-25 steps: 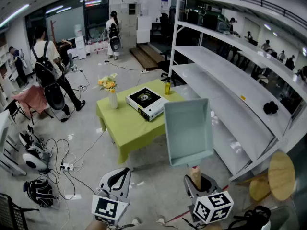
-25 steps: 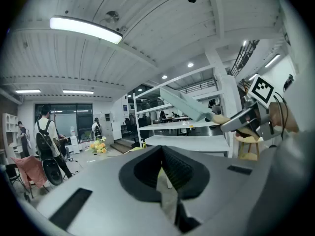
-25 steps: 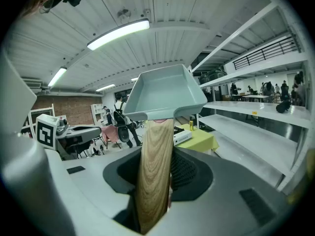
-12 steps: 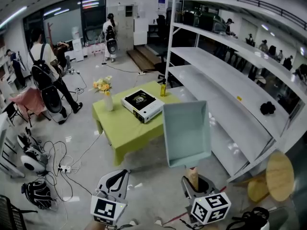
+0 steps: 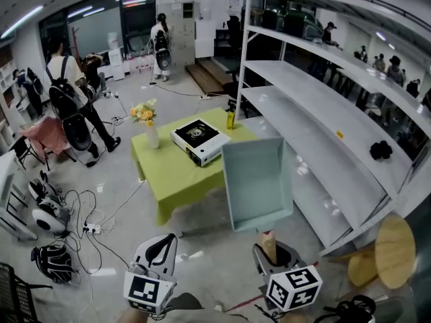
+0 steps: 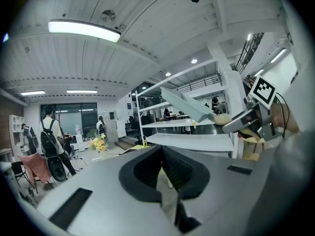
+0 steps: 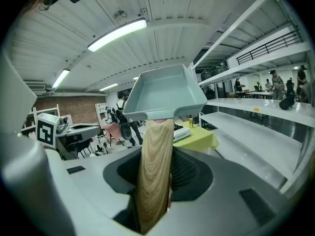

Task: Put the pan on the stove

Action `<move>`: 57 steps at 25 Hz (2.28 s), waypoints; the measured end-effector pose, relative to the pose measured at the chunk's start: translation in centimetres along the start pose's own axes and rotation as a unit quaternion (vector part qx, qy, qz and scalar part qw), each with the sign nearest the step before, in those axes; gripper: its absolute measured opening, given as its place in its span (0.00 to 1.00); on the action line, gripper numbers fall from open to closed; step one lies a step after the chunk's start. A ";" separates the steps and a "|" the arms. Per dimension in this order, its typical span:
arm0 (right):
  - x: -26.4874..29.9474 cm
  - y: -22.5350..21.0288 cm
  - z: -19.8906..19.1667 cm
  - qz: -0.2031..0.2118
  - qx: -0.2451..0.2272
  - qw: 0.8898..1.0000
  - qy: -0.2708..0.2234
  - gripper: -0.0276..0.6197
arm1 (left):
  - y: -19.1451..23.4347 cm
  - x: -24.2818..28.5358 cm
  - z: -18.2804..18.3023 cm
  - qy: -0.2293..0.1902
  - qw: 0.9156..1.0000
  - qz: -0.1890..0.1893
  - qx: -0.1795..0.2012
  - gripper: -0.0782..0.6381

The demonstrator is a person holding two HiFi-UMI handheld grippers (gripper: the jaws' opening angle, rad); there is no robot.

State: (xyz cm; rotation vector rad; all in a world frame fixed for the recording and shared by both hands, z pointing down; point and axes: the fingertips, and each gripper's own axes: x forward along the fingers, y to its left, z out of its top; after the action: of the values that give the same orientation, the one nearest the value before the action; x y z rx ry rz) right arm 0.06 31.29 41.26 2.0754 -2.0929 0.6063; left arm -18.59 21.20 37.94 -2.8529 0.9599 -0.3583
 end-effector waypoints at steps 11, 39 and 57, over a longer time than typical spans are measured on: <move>1.8 -2.4 -0.6 0.010 -0.010 1.000 0.006 0.26 | -0.4 2.1 -0.3 -0.001 1.000 0.017 -0.001 0.12; 29.6 -7.8 10.0 0.022 -0.006 0.998 0.058 0.26 | 17.8 26.1 0.4 0.001 1.000 -0.004 -0.005 0.12; 50.8 -11.3 15.0 0.062 -0.015 0.991 0.121 0.26 | 30.1 40.6 -1.8 0.038 0.999 0.024 -0.010 0.12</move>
State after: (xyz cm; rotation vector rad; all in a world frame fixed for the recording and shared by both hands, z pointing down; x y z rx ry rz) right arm 11.68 -21.08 48.44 1.7646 -2.0868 0.7953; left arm -5.15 -27.40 41.93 -2.8480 1.0490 -0.4585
